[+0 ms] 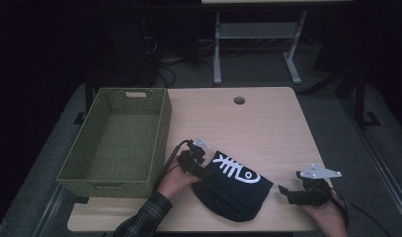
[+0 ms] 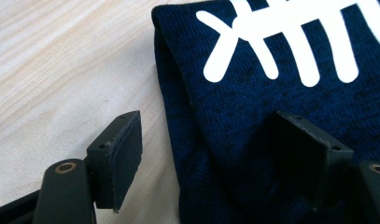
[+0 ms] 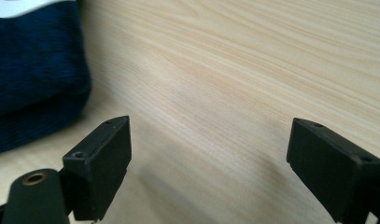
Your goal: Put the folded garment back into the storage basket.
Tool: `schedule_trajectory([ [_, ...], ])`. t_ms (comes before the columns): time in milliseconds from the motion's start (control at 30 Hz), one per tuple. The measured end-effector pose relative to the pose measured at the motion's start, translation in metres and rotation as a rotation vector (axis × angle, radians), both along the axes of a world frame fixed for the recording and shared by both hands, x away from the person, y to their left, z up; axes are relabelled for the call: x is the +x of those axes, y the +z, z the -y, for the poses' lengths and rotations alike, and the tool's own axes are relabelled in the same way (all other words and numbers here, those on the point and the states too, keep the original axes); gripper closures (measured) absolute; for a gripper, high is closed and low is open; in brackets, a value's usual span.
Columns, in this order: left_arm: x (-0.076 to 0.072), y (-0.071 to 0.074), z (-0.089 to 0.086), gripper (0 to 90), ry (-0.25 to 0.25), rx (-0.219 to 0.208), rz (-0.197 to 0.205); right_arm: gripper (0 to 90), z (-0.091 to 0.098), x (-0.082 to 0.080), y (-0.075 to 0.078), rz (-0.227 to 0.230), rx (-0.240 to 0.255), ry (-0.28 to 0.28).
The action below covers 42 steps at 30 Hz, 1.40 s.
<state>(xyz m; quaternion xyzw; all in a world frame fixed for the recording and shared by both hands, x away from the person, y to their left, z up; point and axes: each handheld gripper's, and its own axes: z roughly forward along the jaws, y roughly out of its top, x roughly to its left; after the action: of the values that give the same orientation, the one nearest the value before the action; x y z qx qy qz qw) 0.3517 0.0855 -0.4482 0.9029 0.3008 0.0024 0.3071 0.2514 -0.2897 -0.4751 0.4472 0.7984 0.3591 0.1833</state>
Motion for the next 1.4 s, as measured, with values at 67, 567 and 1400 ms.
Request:
schedule_trajectory([
  [67,-0.0001,-0.0010,0.0004,25.1,-0.003,0.006,-0.005,13.7,-0.0012,0.0027,-0.0016,0.000,-0.005,-0.001],
  [567,-0.0037,-0.0043,0.0060,40.8,-0.027,-0.011,-0.060,13.6,-0.0025,0.0074,-0.0065,-0.002,-0.029,-0.030],
  [1400,0.0061,-0.0034,0.0034,72.3,-0.077,-0.081,-0.203,13.1,-0.0014,0.0099,-0.0073,-0.020,-0.011,-0.040],
])
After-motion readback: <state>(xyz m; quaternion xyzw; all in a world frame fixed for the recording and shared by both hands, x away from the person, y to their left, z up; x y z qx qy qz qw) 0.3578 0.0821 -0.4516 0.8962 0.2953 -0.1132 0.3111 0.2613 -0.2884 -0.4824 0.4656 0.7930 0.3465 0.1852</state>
